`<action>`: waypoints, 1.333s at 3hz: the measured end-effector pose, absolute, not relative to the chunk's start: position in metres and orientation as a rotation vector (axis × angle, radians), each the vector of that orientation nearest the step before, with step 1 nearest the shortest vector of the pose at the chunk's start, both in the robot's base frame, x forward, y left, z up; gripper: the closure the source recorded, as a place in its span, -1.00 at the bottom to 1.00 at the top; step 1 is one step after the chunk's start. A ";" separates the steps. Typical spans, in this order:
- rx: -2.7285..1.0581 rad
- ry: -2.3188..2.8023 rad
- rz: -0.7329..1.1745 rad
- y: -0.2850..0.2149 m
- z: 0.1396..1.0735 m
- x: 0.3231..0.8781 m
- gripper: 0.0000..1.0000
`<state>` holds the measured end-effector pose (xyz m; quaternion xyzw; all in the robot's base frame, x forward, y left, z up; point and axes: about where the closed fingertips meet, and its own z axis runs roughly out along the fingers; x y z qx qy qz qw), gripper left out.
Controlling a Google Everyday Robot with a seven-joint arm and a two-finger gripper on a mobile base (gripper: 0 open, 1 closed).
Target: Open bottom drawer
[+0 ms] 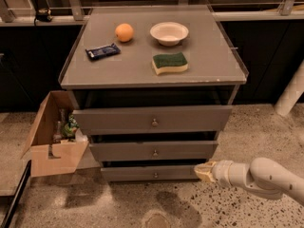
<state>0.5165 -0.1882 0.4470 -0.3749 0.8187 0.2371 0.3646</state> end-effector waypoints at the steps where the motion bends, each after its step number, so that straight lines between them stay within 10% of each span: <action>1: -0.931 2.103 0.662 -0.185 0.421 0.518 1.00; 4: -0.879 2.139 0.777 -0.170 0.364 0.523 1.00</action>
Offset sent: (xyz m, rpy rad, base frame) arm 0.0056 0.0092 -0.0879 0.1413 0.0933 -0.0286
